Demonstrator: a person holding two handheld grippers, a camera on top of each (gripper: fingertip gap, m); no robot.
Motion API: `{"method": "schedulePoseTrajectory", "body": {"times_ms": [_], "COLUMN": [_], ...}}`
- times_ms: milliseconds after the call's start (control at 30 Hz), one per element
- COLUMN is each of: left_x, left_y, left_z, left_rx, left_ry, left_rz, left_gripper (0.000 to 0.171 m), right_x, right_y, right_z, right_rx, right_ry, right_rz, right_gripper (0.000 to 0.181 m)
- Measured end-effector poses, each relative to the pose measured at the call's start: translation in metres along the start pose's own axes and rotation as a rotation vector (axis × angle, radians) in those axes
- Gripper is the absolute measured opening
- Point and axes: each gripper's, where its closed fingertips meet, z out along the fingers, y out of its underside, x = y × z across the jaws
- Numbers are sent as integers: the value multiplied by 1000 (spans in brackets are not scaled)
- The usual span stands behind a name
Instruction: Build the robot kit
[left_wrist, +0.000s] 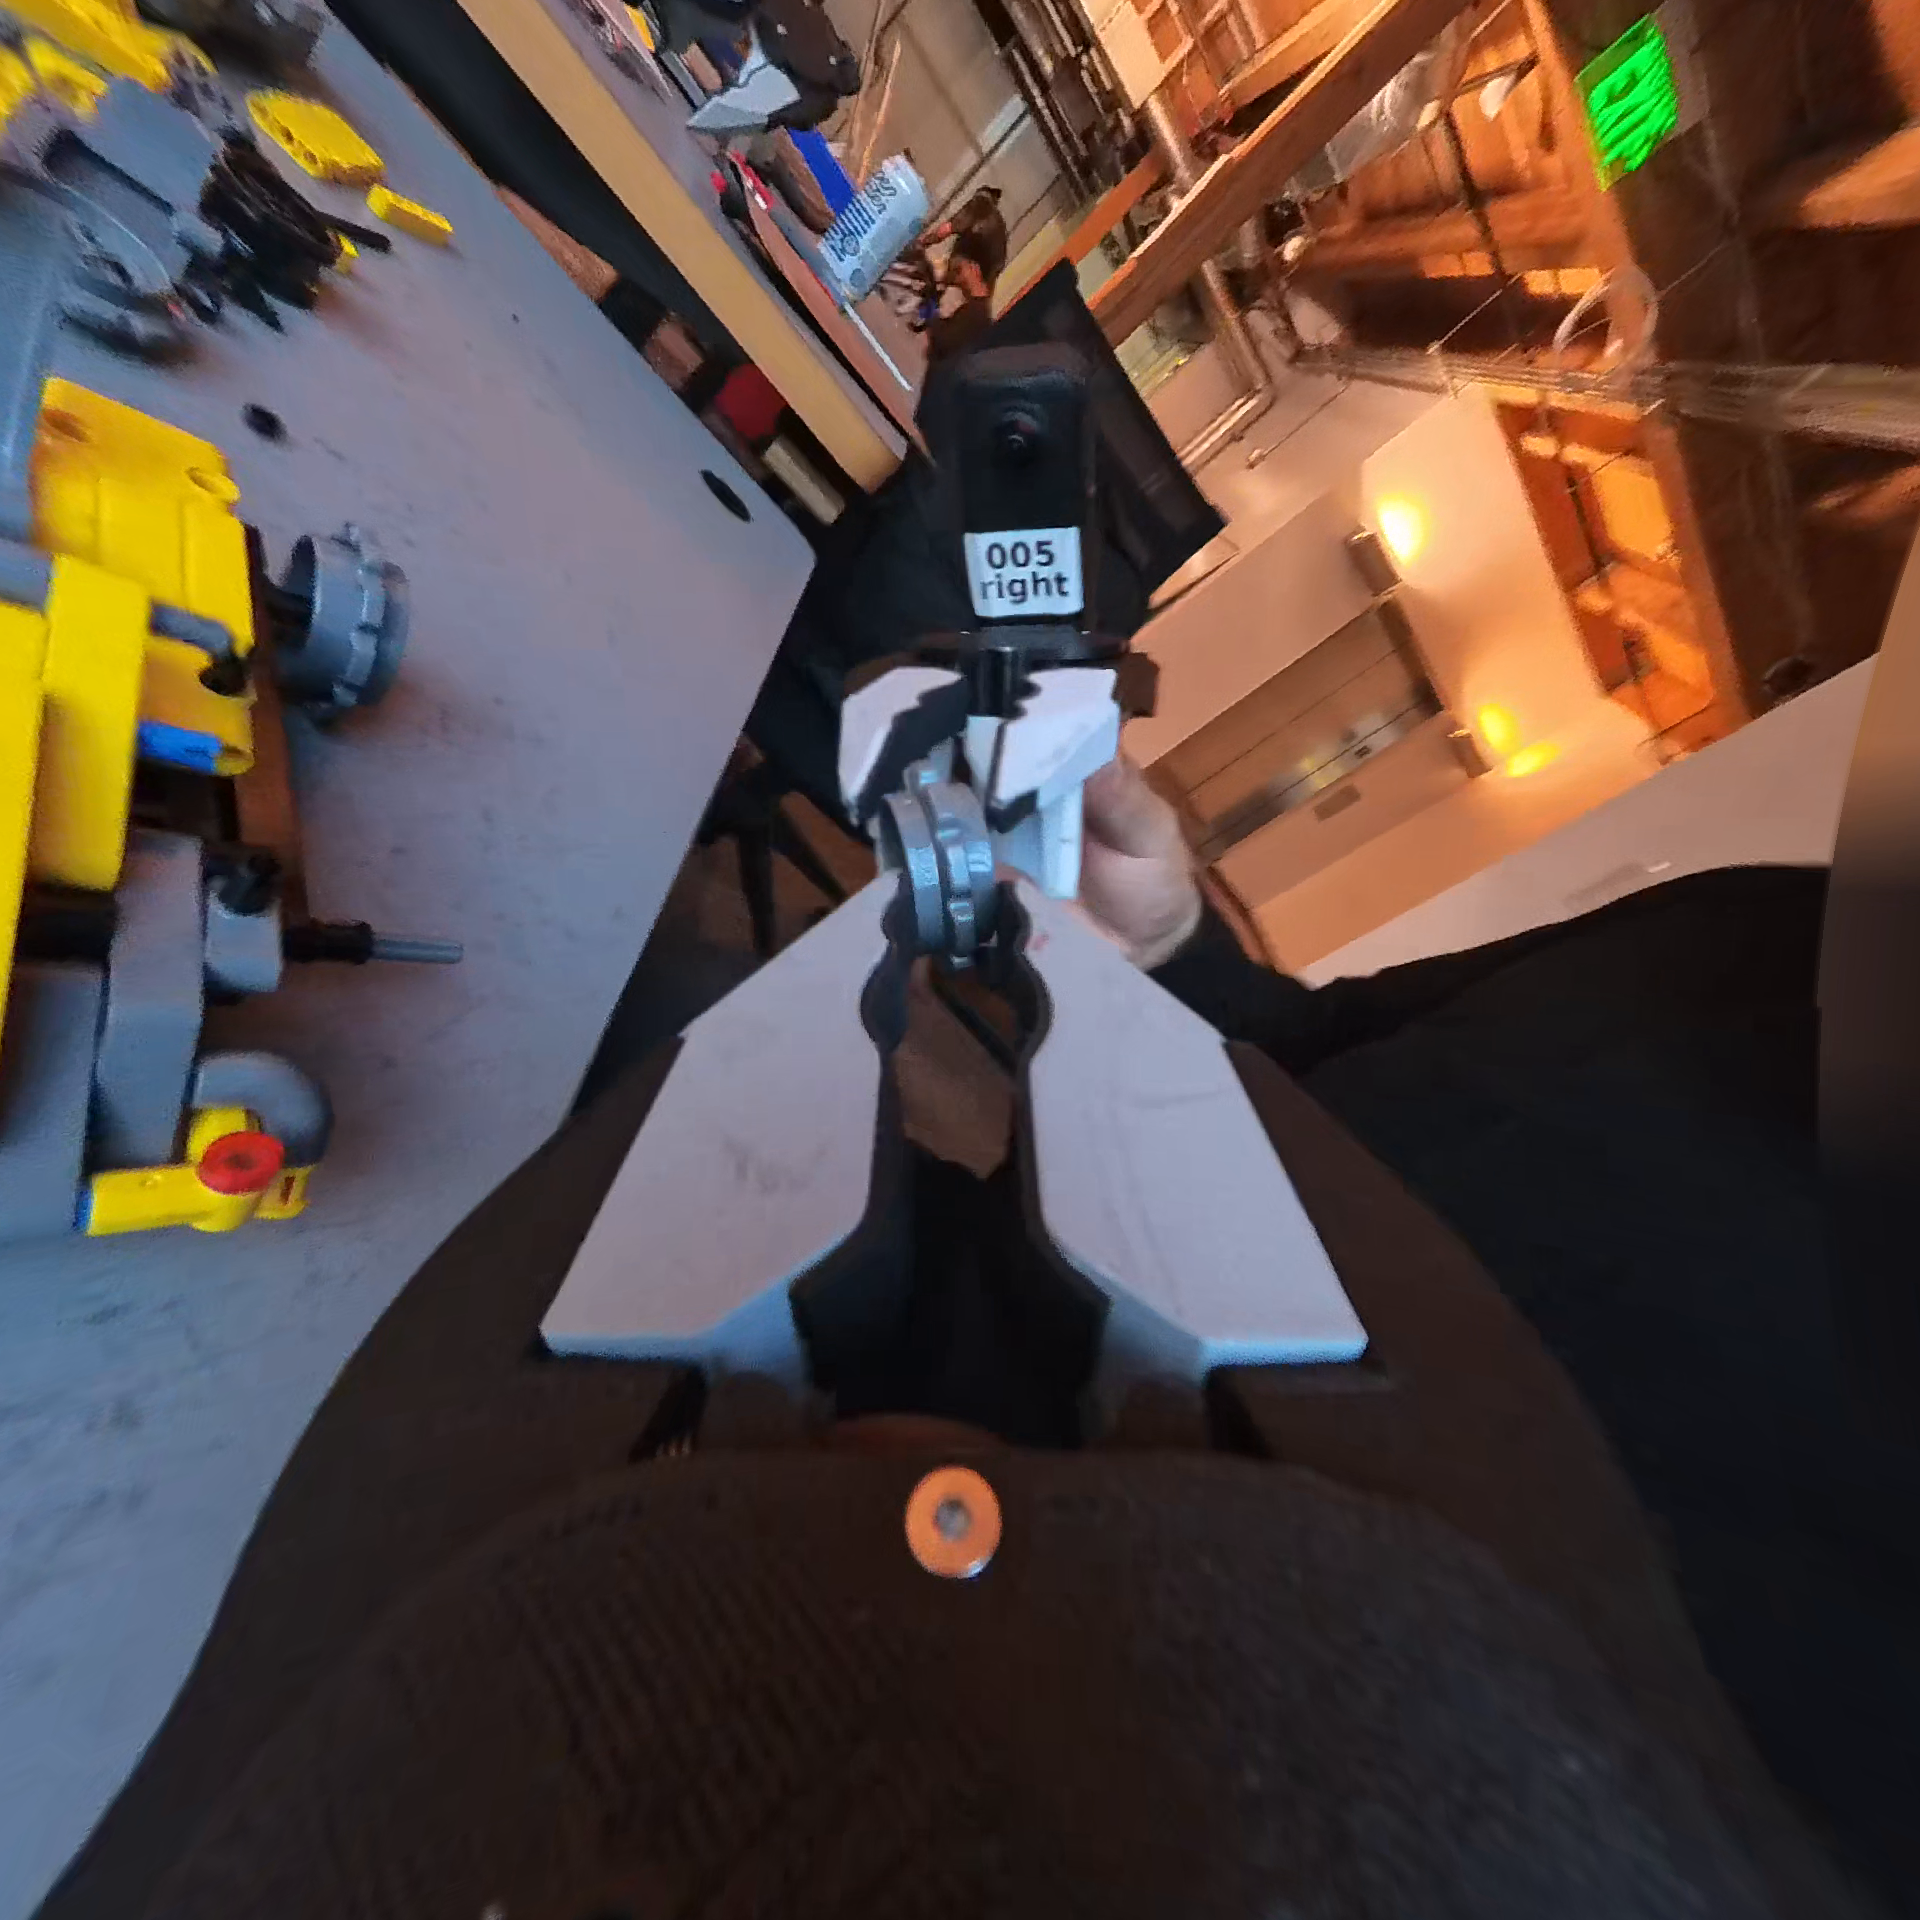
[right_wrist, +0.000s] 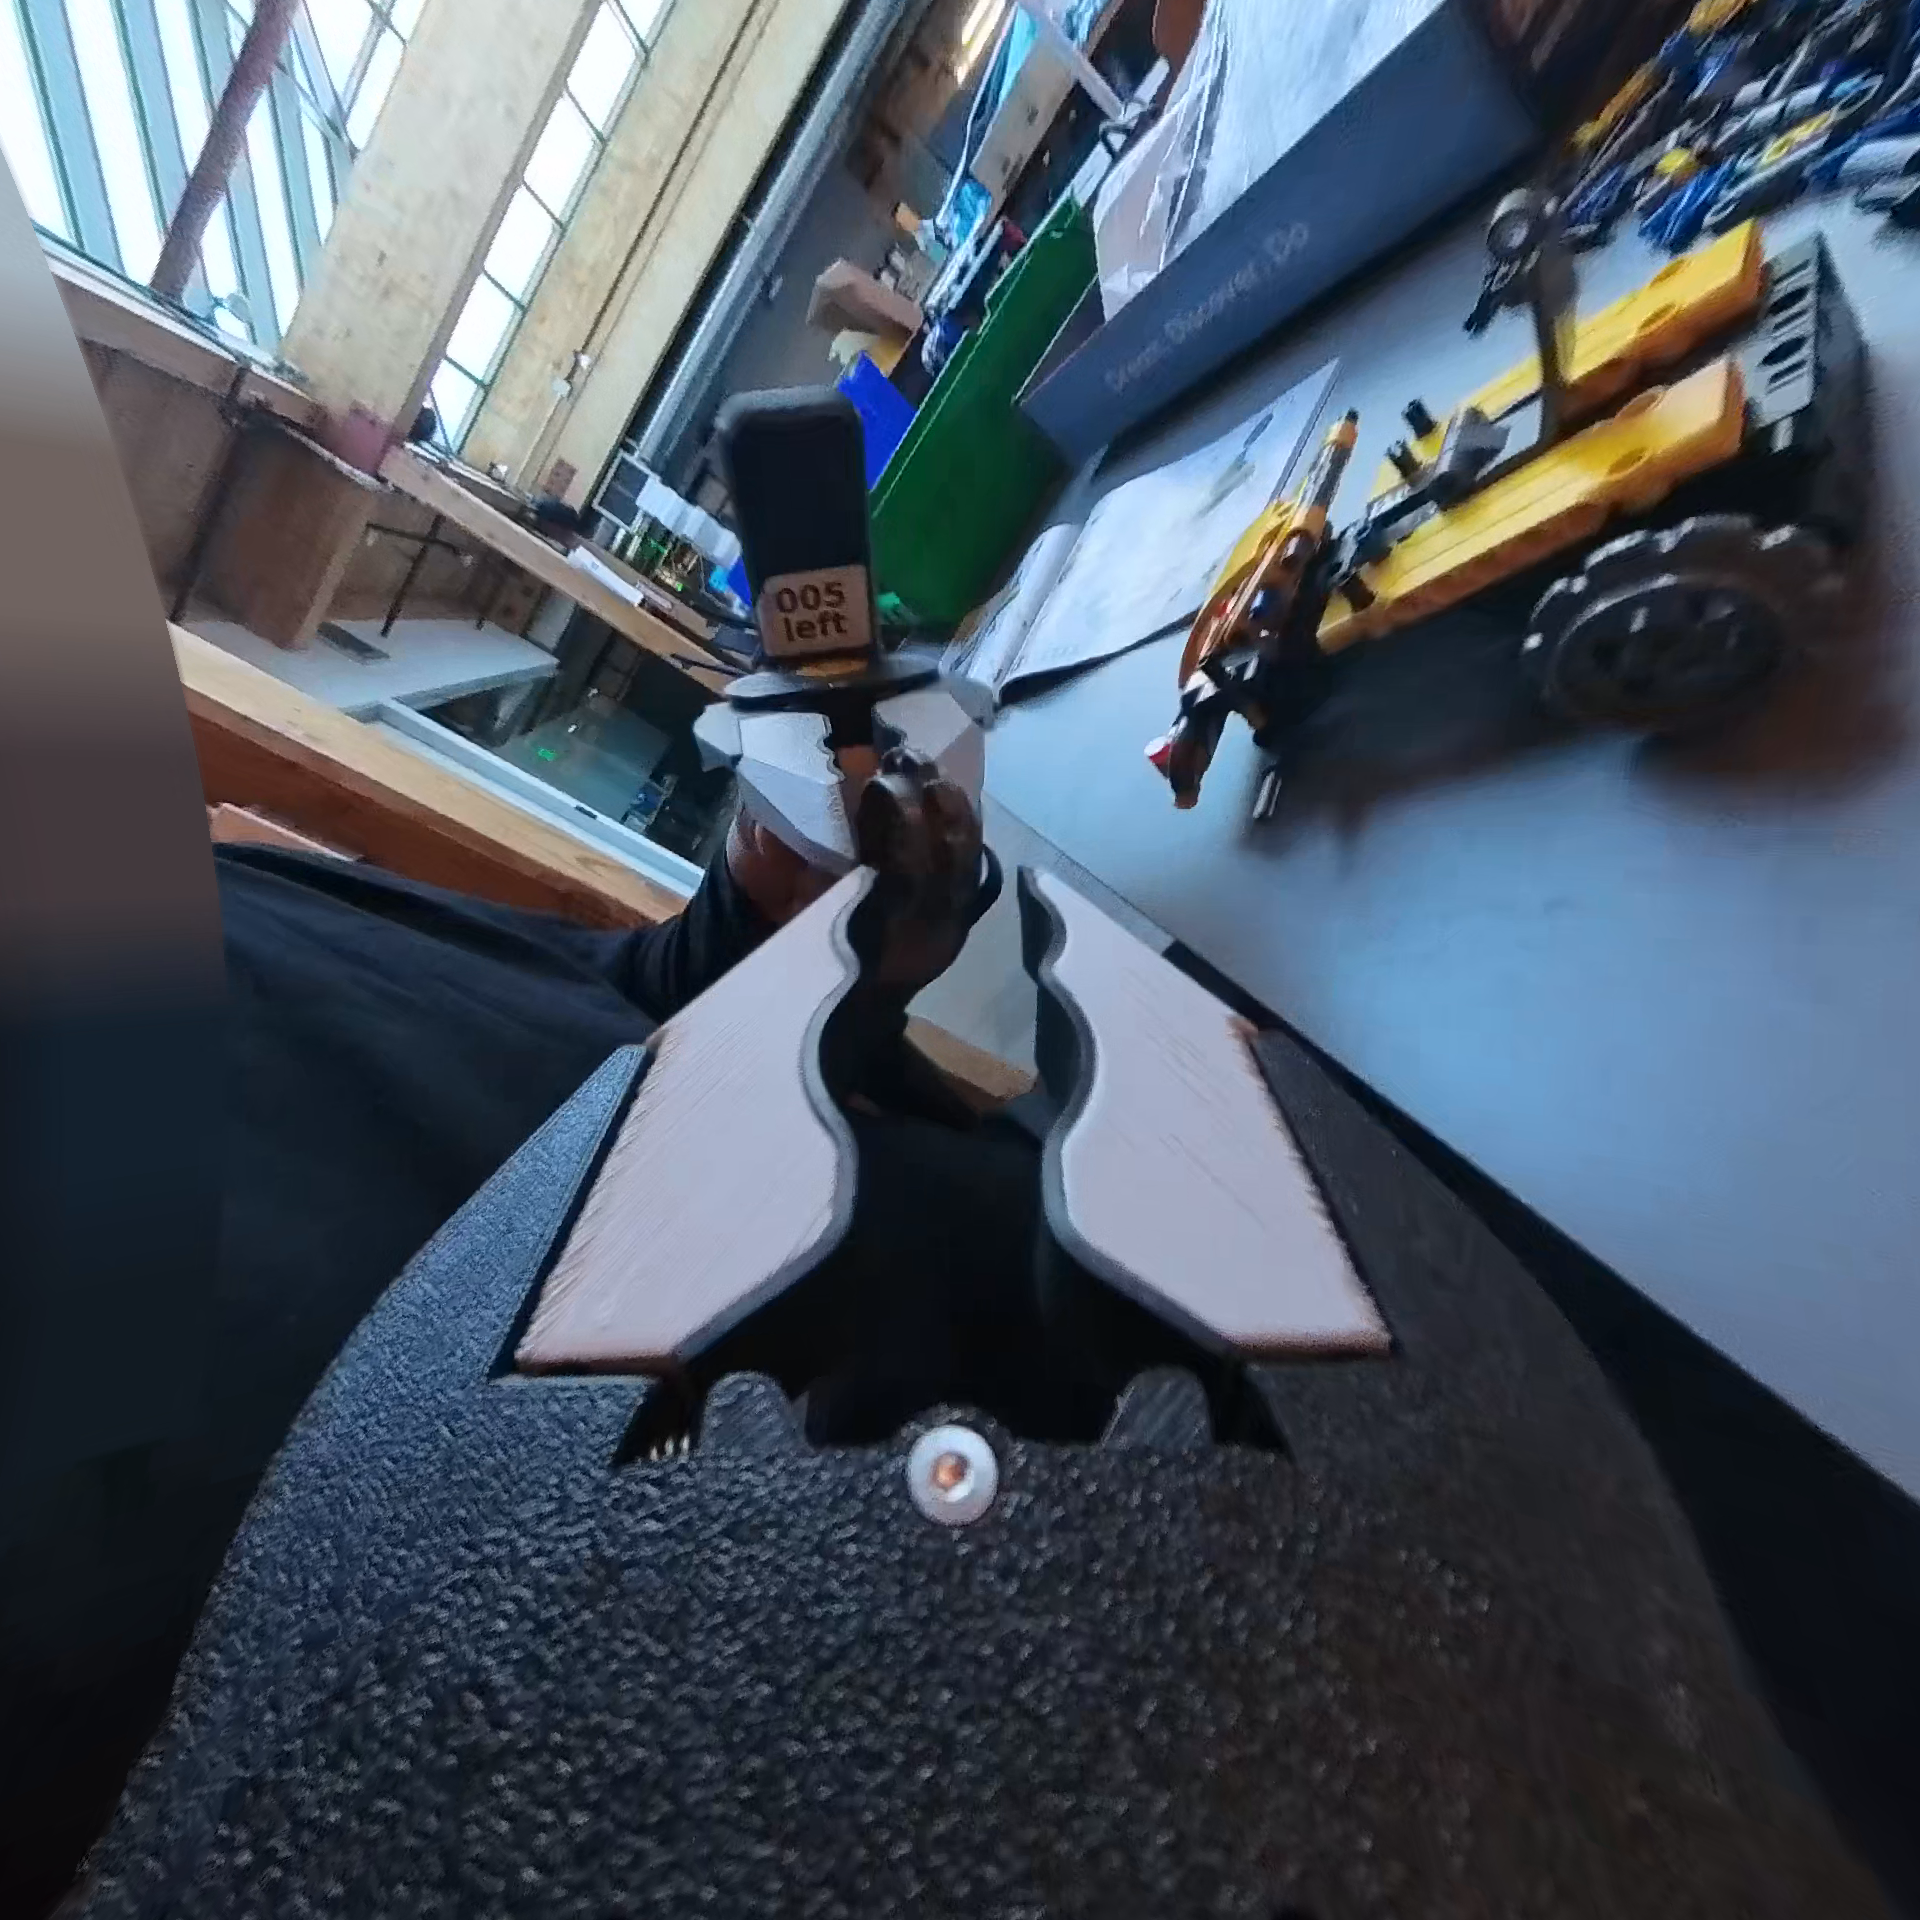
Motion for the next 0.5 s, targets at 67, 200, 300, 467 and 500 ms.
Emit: {"method": "schedulePoseTrajectory", "body": {"times_ms": [67,200,300,467,500], "left_x": [-5,-27,-21,-6,-8], "left_y": [-2,-8,-16,-6,-6], "left_z": [0,-7,-5,2,1], "left_rx": [-8,-136,-195,-195,-212], "left_ry": [-123,-610,-870,-848,-841], "left_rz": [213,994,1637,2027,2048], "left_gripper": [12,11,11,11,12], "right_x": [-3,-12,-6,-14,-13], "right_y": [3,2,-1,-6,-4], "right_z": [0,7,14,15,16], "right_rx": [-16,8,43,77,69], "right_ry": [-2,-30,-21,-131,-116], "right_rz": [19,68,111,148,135], "right_gripper": [29,44,44,22,22]}}
